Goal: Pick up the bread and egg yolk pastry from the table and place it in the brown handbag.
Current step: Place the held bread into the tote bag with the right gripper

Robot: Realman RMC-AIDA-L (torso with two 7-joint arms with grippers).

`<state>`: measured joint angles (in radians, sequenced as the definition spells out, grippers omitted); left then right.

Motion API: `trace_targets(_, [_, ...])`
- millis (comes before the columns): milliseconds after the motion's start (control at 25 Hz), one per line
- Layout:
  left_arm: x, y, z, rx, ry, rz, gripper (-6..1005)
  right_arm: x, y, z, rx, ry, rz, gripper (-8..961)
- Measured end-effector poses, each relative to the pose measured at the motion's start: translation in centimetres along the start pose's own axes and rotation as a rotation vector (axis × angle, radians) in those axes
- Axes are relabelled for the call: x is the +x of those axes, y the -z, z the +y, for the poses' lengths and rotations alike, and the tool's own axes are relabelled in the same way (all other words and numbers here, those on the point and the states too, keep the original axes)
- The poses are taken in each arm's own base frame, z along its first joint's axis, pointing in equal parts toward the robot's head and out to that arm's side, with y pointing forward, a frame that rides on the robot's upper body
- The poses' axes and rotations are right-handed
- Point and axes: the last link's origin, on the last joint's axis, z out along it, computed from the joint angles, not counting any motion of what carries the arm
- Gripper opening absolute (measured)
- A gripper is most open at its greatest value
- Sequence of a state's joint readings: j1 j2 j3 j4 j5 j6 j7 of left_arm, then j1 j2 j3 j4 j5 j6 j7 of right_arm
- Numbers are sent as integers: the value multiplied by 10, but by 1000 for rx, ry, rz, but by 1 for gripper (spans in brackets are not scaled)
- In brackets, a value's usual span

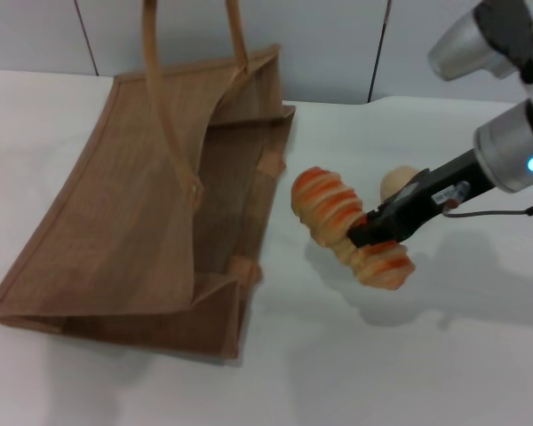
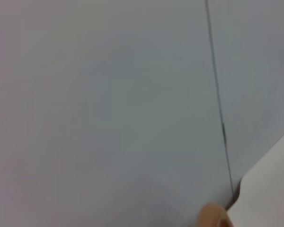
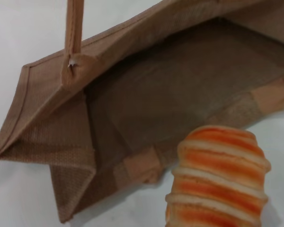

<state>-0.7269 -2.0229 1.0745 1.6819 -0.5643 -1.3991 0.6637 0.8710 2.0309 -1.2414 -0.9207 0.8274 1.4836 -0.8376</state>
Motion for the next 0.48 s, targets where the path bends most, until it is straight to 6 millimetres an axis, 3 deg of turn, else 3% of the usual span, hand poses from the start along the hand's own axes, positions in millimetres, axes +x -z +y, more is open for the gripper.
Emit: trace_targets(480, [27, 15, 19, -11, -50, 82, 115, -1, -15, -13, 44, -20, 7, 246])
